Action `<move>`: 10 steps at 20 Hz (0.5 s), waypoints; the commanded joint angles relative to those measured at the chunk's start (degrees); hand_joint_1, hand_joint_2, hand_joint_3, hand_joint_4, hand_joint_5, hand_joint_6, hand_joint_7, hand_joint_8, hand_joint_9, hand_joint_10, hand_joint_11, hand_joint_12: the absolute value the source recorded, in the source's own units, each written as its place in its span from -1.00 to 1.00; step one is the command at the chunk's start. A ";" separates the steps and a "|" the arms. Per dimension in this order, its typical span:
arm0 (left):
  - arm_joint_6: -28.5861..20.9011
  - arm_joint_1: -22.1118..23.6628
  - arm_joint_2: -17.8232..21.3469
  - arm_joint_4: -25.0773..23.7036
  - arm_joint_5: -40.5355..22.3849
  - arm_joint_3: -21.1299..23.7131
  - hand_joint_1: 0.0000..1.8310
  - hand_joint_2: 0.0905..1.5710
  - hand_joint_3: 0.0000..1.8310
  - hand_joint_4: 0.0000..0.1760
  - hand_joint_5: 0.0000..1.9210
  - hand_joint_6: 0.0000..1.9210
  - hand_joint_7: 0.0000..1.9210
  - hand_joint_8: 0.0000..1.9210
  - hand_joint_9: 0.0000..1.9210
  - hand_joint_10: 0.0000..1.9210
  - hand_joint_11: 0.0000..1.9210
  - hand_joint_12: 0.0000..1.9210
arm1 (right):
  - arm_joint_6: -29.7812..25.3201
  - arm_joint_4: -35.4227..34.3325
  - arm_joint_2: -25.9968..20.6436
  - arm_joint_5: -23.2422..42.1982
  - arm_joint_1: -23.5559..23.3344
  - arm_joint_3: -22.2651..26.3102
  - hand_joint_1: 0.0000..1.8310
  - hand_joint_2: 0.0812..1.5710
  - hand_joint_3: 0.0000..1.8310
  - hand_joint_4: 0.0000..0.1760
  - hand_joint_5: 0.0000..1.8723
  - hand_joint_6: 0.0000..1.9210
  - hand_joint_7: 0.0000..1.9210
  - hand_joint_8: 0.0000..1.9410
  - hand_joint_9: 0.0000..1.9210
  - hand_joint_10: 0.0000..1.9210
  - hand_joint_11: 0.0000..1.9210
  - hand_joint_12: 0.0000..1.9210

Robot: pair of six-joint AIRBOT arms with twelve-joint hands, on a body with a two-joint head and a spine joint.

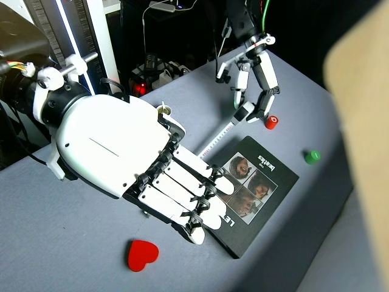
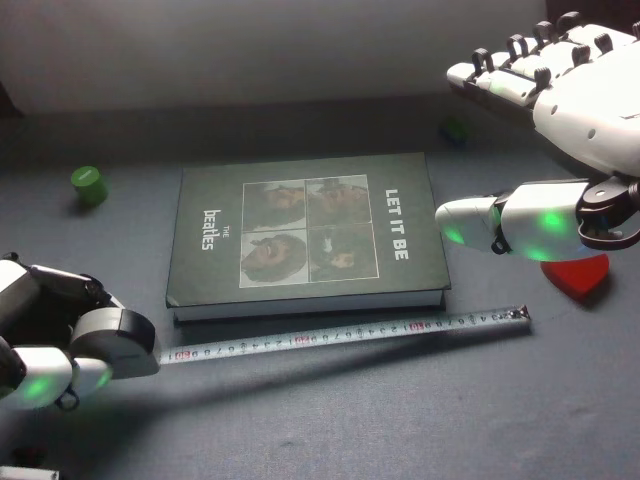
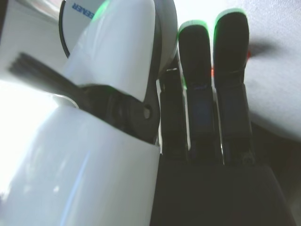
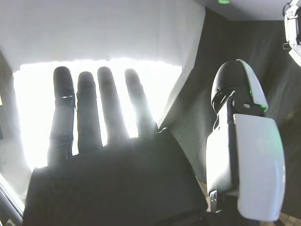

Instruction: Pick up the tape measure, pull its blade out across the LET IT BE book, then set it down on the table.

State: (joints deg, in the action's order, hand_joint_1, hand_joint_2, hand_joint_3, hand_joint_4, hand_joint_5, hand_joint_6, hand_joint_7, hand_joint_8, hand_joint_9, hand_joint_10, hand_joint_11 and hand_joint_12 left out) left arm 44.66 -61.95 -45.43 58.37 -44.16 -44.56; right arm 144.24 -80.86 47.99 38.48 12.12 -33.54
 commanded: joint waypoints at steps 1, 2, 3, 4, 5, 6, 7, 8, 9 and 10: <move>-0.79 0.42 -0.42 -1.41 -5.69 -0.55 0.49 0.45 -1.00 -1.00 -0.05 0.01 -0.18 0.27 -0.13 0.48 -0.15 0.37 | 0.01 3.89 -0.35 1.56 -0.32 0.15 -0.94 0.33 -1.00 -0.40 -0.95 -1.00 -0.89 -1.00 -0.93 -1.00 -1.00 -0.41; -0.79 0.44 -0.91 -1.41 -5.97 -0.98 0.49 0.45 -1.00 -1.00 -0.06 0.02 -0.17 0.27 -0.13 0.47 -0.15 0.37 | 0.03 3.89 -0.35 1.48 -0.29 0.15 -0.94 0.33 -1.00 -0.40 -0.95 -1.00 -0.89 -1.00 -0.92 -1.00 -1.00 -0.41; -0.79 0.45 -1.71 -1.57 -6.42 -1.56 0.49 0.45 -1.00 -1.00 -0.06 0.02 -0.17 0.27 -0.13 0.47 -0.15 0.37 | 0.05 3.89 -0.35 1.41 -0.27 0.15 -0.94 0.34 -1.00 -0.40 -0.95 -1.00 -0.90 -1.00 -0.92 -1.00 -1.00 -0.41; -0.79 0.54 -2.42 -1.85 -6.76 -2.01 0.49 0.45 -1.00 -1.00 -0.06 0.02 -0.16 0.27 -0.13 0.48 -0.15 0.37 | 0.05 3.90 -0.35 1.37 -0.27 0.16 -0.94 0.34 -1.00 -0.41 -0.95 -0.99 -0.89 -1.00 -0.92 -1.00 -1.00 -0.41; -0.79 0.68 -3.08 -2.04 -6.85 -2.43 0.49 0.45 -1.00 -1.00 -0.06 0.02 -0.16 0.27 -0.14 0.48 -0.15 0.37 | 0.06 3.90 -0.35 1.37 -0.27 0.16 -0.93 0.33 -1.00 -0.42 -0.94 -0.99 -0.89 -1.00 -0.92 -1.00 -1.00 -0.40; -0.79 0.70 -3.63 -2.45 -6.85 -2.82 0.49 0.45 -1.00 -1.00 -0.06 0.02 -0.15 0.26 -0.14 0.48 -0.16 0.37 | 0.07 3.90 -0.35 1.34 -0.27 0.16 -0.92 0.33 -1.00 -0.43 -0.93 -0.99 -0.88 -1.00 -0.92 -1.00 -1.00 -0.40; -0.79 0.71 -3.82 -2.67 -6.85 -3.01 0.49 0.45 -1.00 -1.00 -0.08 0.04 -0.14 0.26 -0.16 0.49 -0.18 0.38 | 0.08 3.91 -0.35 1.31 -0.24 0.16 -0.92 0.32 -1.00 -0.43 -0.93 -1.00 -0.88 -1.00 -0.92 -1.00 -1.00 -0.39; -0.79 0.71 -4.02 -2.70 -6.85 -3.17 0.48 0.46 -1.00 -1.00 -0.08 0.07 -0.15 0.26 -0.17 0.50 -0.20 0.39 | 0.09 3.92 -0.36 1.26 -0.22 0.16 -0.92 0.32 -1.00 -0.43 -0.94 -1.00 -0.88 -1.00 -0.92 -1.00 -1.00 -0.39; -0.79 0.71 -4.11 -2.70 -6.85 -3.26 0.48 0.46 -1.00 -1.00 -0.08 0.07 -0.15 0.26 -0.17 0.50 -0.20 0.39 | 0.09 3.92 -0.36 1.24 -0.21 0.16 -0.92 0.32 -1.00 -0.43 -0.94 -1.00 -0.88 -1.00 -0.92 -1.00 -1.00 -0.39; -0.79 0.72 -4.18 -2.61 -6.88 -3.33 0.47 0.46 -1.00 -1.00 -0.12 0.10 -0.12 0.23 -0.16 0.52 -0.23 0.42 | 0.09 3.92 -0.36 1.13 -0.19 0.16 -0.92 0.33 -1.00 -0.43 -0.95 -1.00 -0.88 -1.00 -0.92 -1.00 -1.00 -0.39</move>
State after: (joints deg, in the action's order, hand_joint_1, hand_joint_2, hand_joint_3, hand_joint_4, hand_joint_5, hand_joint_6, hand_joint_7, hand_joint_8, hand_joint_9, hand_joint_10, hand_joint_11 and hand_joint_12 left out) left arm 44.51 -61.76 -49.56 57.41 -45.67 -47.44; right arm 144.27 -80.73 47.99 38.04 12.12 -33.54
